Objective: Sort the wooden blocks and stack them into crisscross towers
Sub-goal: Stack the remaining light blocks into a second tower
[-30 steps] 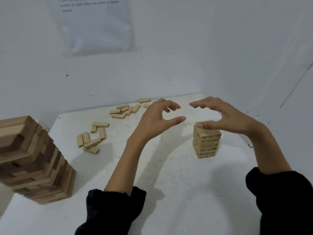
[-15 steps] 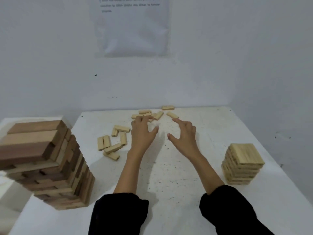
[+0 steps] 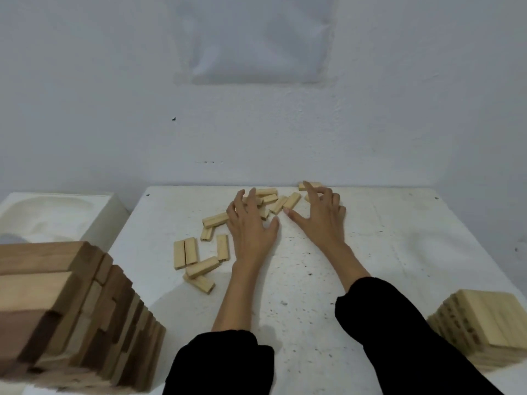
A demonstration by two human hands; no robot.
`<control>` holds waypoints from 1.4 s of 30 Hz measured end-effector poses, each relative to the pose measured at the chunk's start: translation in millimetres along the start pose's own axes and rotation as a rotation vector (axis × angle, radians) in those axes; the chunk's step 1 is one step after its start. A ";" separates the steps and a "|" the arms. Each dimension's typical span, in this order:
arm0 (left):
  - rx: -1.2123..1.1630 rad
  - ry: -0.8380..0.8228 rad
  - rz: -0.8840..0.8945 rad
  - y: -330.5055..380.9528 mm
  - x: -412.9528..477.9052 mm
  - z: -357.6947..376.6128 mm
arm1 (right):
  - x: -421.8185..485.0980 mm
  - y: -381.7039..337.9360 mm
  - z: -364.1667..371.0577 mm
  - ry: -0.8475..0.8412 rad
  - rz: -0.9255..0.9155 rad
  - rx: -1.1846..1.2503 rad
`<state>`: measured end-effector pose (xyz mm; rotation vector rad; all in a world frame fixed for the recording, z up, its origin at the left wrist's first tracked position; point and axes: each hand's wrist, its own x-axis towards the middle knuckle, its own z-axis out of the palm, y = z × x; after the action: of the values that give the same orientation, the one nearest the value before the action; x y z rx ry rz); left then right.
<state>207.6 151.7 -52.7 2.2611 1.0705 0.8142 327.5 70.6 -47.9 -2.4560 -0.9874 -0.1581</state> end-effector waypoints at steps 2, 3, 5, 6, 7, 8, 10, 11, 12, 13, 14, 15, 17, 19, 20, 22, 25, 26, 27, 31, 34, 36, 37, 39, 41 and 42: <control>-0.012 -0.008 -0.002 0.3 1.8 -0.8 | 2.1 -1.3 1.9 -0.009 -0.006 -0.038; -0.017 -0.009 -0.007 0.9 2.3 -1.9 | 2.1 -1.3 2.3 -0.010 -0.008 -0.043; -0.018 -0.010 -0.016 1.6 2.5 -3.3 | 1.7 -0.3 2.5 -0.007 -0.015 -0.036; -0.016 -0.012 -0.017 1.8 2.3 -3.7 | 1.7 0.3 2.5 -0.007 -0.018 -0.032; -0.015 -0.014 -0.018 1.9 1.8 -3.9 | 1.8 0.9 2.6 -0.005 -0.020 -0.027; -0.015 -0.016 -0.019 2.3 1.3 -4.1 | 1.9 1.5 2.6 -0.001 -0.020 -0.017; -0.014 -0.019 -0.022 2.8 0.4 -4.8 | 1.5 2.3 2.2 0.008 -0.013 0.032; -0.015 -0.019 -0.024 2.9 0.1 -5.3 | 1.6 2.8 1.9 0.012 -0.005 0.069; -0.018 -0.020 -0.024 3.1 0.0 -5.9 | 1.7 3.7 1.9 0.017 0.002 0.114; -0.020 -0.022 -0.025 3.3 -0.1 -6.3 | 1.6 4.4 1.6 0.025 0.004 0.167; -0.021 -0.024 -0.024 3.4 0.0 -6.6 | 1.3 4.9 1.5 0.038 0.007 0.226; -0.020 -0.025 -0.022 3.3 0.0 -6.7 | 0.7 5.0 0.9 0.058 0.011 0.287; -0.019 -0.020 -0.021 3.3 0.6 -6.7 | -1.5 4.0 -1.0 0.121 0.009 0.393; -0.015 -0.010 -0.024 3.0 1.4 -6.0 | -3.4 2.2 -2.8 0.198 -0.007 0.459; -0.010 -0.005 -0.024 2.6 1.7 -5.6 | -3.7 1.2 -3.5 0.216 -0.027 0.467; 0.008 0.000 -0.026 1.5 2.9 -4.7 | -3.4 0.4 -1.9 0.174 -0.099 0.435; 0.034 -0.004 -0.020 -0.1 3.2 -3.8 | -1.8 2.1 3.6 0.010 -0.184 0.237; 0.036 -0.005 -0.020 -0.2 3.5 -3.7 | -1.0 2.8 4.4 -0.021 -0.182 0.186; 0.033 -0.002 -0.023 -0.3 3.8 -3.6 | -0.3 3.0 4.2 -0.045 -0.169 0.156; -0.018 0.036 -0.036 -1.0 4.7 -2.7 | 2.8 2.8 6.4 -0.095 -0.116 0.081; -0.056 0.043 -0.036 -0.9 3.5 -2.8 | 3.1 2.5 9.0 -0.076 -0.114 0.116; -0.066 0.031 -0.038 0.3 2.8 -3.7 | 2.8 2.8 8.1 -0.052 -0.113 0.202; -0.067 0.023 -0.040 0.7 2.5 -4.1 | 2.6 3.1 7.2 -0.047 -0.109 0.240; -0.063 0.006 -0.047 0.5 2.1 -4.2 | 1.2 3.8 4.9 -0.037 -0.098 0.308; -0.039 -0.002 -0.057 -0.6 2.4 -3.4 | -2.8 4.6 2.6 -0.016 -0.085 0.389; -0.028 0.003 -0.058 -0.9 2.6 -3.2 | -5.4 4.6 1.3 -0.006 -0.077 0.424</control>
<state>206.3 154.9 -50.3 2.1963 1.1134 0.8037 326.5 65.0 -52.3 -2.0357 -1.0019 0.0320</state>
